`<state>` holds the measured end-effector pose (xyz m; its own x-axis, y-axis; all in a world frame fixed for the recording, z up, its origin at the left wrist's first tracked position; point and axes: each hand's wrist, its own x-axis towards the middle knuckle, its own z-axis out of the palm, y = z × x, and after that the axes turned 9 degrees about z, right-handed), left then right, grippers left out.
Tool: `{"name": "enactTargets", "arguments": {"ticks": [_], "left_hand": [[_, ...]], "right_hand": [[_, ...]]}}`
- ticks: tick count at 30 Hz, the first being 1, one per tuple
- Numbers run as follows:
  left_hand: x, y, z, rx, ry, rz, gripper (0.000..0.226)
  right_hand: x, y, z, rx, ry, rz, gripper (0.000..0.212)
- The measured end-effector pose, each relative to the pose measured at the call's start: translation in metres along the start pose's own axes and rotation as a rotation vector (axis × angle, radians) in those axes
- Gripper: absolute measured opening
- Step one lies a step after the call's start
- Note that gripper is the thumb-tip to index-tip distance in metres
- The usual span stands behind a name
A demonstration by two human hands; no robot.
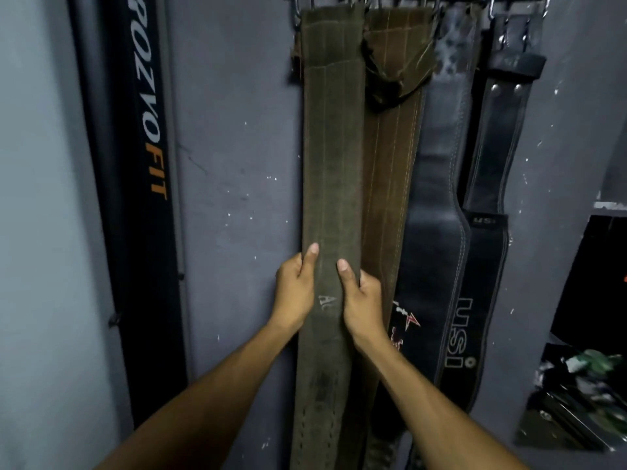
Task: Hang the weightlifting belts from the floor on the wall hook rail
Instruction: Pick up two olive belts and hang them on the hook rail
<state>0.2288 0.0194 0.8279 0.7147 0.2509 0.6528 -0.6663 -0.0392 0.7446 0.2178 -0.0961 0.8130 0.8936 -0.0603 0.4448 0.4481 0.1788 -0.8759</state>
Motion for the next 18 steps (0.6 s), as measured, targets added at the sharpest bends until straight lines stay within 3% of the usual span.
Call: {"name": "enactTargets", "arguments": {"ticks": [5, 9, 14, 16, 18], "left_hand": [[-0.055, -0.028, -0.005, -0.025, -0.022, -0.055, 0.056], [-0.093, -0.037, -0.005, -0.06, 0.076, -0.165, 0.058], [-0.144, -0.032, -0.007, -0.045, -0.057, -0.135, 0.042], [-0.184, -0.041, -0.009, -0.012, -0.061, -0.206, 0.043], [-0.206, -0.037, -0.006, -0.004, -0.014, -0.288, 0.049]], "right_hand": [[-0.033, 0.032, -0.019, 0.004, -0.1, 0.118, 0.021], [-0.062, 0.053, -0.026, -0.012, 0.0, 0.117, 0.018], [-0.096, 0.057, -0.054, -0.022, -0.157, 0.169, 0.028], [-0.123, 0.075, -0.07, -0.131, -0.154, 0.219, 0.019], [-0.142, 0.077, -0.076, -0.135, -0.099, 0.272, 0.027]]}}
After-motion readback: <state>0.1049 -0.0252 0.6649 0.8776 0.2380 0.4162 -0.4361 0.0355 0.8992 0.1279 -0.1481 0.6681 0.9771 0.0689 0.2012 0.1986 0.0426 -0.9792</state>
